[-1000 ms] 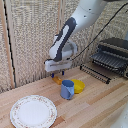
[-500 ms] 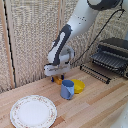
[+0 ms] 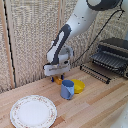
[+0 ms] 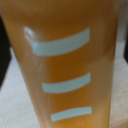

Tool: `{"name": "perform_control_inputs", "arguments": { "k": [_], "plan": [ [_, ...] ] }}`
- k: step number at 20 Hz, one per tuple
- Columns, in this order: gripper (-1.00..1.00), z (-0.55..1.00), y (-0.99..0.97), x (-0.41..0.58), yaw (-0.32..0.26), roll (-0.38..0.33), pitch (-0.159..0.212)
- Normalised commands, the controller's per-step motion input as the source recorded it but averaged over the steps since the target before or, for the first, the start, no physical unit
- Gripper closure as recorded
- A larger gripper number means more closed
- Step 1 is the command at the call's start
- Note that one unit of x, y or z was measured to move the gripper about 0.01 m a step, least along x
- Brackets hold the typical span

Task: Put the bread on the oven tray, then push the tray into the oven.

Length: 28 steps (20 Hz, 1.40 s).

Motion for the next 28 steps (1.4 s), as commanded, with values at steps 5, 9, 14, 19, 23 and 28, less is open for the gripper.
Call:
{"name": "perform_control_inputs", "arguments": {
  "k": [5, 9, 14, 19, 23, 28],
  "plan": [
    [1.00, 0.11, 0.04, -0.066, -0.139, -0.036, -0.034],
    [1.00, 0.51, -0.01, -0.031, -0.332, -0.037, 0.015],
    [1.00, 0.78, -0.02, 0.055, -0.331, -0.027, 0.045],
    [1.00, 0.78, -0.13, 0.157, -0.330, -0.005, 0.110],
    [1.00, 0.79, -0.27, 0.032, -0.309, 0.014, 0.097],
    [1.00, 0.83, -0.56, 0.000, -0.210, 0.044, 0.153]
  ]
}}
